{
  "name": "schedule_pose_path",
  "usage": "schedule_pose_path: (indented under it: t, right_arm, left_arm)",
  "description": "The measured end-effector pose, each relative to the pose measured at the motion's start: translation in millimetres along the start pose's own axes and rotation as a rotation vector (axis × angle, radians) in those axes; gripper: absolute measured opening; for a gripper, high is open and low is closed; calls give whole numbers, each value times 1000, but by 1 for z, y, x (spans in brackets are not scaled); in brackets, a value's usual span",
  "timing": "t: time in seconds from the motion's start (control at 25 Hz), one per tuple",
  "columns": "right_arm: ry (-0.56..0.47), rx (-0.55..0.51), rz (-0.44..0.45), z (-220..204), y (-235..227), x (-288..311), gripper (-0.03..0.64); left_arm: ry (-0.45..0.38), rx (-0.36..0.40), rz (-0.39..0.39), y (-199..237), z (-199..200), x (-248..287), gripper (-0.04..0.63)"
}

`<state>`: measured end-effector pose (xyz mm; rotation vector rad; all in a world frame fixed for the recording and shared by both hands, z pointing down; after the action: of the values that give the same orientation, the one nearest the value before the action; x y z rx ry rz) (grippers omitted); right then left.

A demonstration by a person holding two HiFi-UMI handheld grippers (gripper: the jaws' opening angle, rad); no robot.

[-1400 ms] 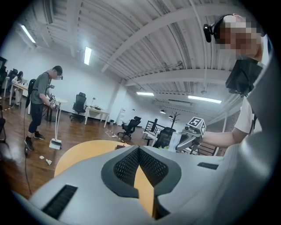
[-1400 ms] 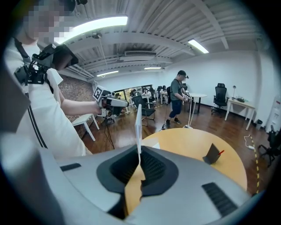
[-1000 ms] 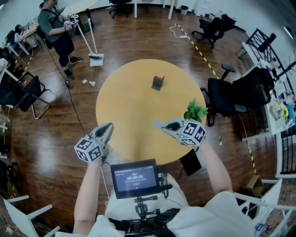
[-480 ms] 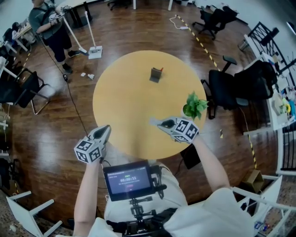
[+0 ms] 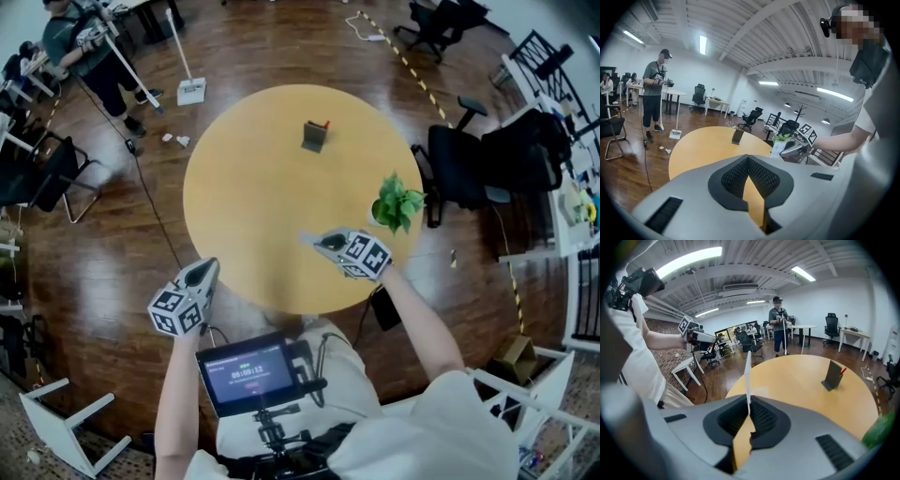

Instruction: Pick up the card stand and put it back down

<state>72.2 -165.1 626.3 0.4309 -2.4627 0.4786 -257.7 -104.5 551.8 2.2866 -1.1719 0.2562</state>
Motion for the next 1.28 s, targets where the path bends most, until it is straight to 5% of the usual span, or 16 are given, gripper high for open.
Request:
schedule_pose_path:
  t: [1.28]
  right_arm:
    - [91, 107, 32, -110, -34, 100, 31]
  left_arm:
    - [126, 7, 9, -8, -25, 26, -5]
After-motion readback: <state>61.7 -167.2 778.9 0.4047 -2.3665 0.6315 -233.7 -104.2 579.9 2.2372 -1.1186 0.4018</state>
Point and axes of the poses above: the fingertips, and each gripper's own axes: x forward along the fingers, y to its left, z out of its top, the point moved 7 cm from there along -x, backward along the fingers, and after that the axes turned 6 degrees about -y, right-handed, at the moved point
